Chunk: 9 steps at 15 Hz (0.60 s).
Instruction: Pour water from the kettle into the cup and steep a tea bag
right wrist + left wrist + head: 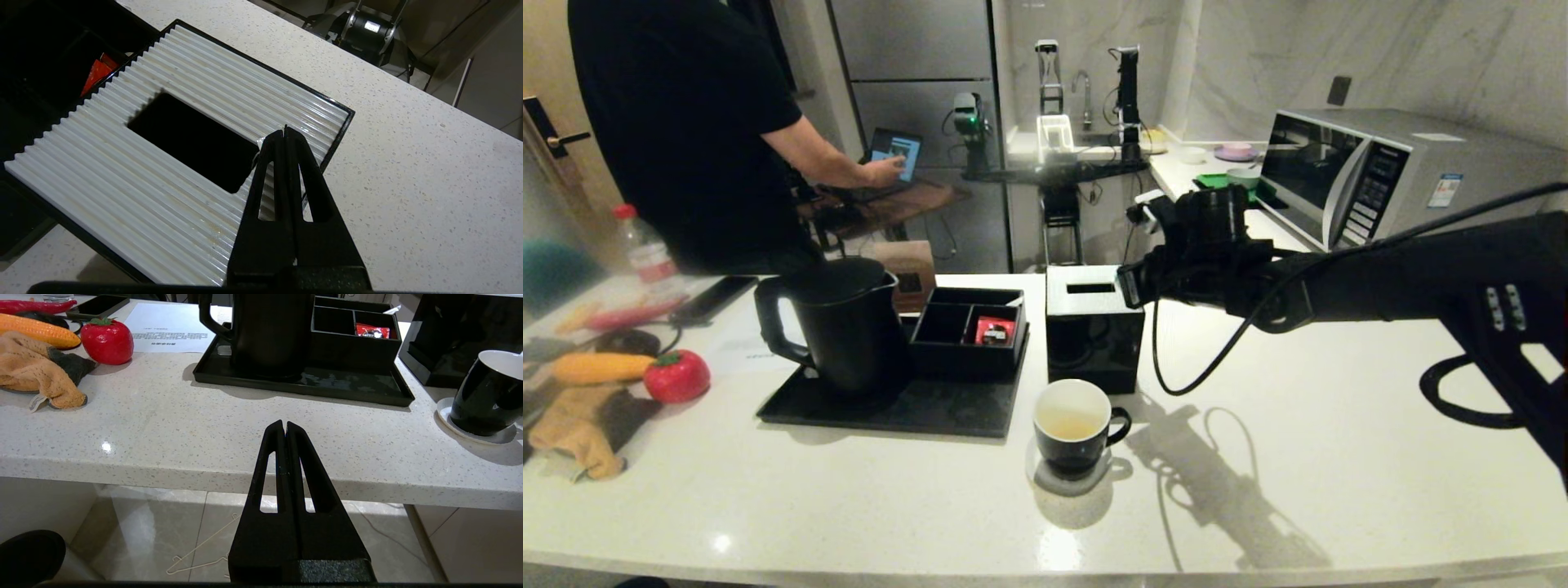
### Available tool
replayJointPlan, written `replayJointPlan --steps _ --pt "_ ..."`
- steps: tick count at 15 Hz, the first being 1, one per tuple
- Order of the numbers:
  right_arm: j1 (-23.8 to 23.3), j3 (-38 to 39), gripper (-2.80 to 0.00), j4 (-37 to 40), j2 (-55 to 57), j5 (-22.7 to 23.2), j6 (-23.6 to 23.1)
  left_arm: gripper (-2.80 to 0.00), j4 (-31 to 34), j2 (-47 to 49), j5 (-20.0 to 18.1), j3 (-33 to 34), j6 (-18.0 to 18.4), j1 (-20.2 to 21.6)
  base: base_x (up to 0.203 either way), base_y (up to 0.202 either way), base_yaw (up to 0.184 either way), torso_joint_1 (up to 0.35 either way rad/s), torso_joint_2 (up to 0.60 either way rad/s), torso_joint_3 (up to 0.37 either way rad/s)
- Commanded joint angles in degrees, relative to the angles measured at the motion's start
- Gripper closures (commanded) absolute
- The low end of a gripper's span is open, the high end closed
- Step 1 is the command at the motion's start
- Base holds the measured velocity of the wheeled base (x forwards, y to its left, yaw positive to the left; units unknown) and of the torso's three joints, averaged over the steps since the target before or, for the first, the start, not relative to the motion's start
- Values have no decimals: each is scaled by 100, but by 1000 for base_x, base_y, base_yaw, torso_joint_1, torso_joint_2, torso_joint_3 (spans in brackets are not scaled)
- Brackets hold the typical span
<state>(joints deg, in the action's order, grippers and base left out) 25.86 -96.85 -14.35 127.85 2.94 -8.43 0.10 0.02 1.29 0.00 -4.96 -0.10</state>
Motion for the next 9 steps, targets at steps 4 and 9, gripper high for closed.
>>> replayJointPlan --steps 4,9 --pt "95 0 0 -34 56 5 -28 0 -1 -2 3 0 -5 1 0 0 0 0 0 0" --pt "69 -9 0 -24 37 5 -28 0 -1 -2 3 0 -5 1 0 0 0 0 0 0"
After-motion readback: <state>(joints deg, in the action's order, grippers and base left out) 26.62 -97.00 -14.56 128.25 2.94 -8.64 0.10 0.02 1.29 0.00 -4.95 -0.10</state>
